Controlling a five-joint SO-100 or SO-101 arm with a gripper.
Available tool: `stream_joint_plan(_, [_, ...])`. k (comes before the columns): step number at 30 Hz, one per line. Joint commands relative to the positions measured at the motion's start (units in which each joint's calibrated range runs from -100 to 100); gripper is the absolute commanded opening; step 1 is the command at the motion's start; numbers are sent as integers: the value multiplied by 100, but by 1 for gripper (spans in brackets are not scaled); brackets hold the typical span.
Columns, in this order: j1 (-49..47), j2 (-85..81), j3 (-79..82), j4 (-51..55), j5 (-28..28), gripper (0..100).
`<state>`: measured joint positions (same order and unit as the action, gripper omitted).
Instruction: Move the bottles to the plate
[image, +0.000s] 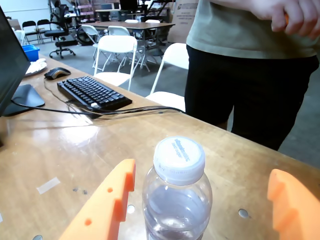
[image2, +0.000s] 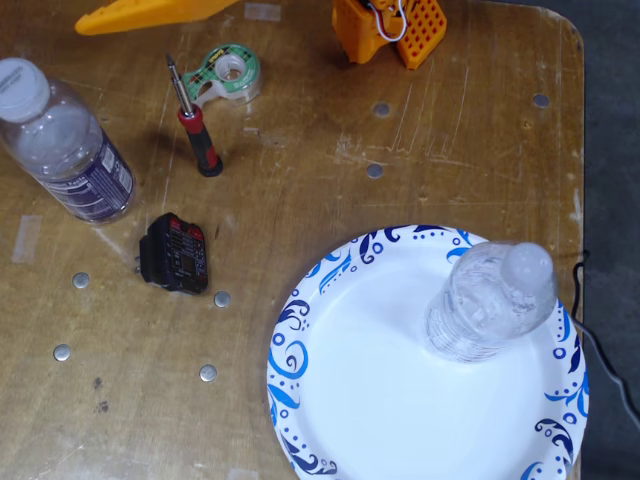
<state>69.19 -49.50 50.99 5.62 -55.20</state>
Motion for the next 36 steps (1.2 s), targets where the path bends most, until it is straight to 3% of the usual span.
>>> stream_joint_plan(1, [-2, 380, -576, -83, -20, 28])
stream_joint_plan(36, [-99, 2403, -1766, -92, -31, 28])
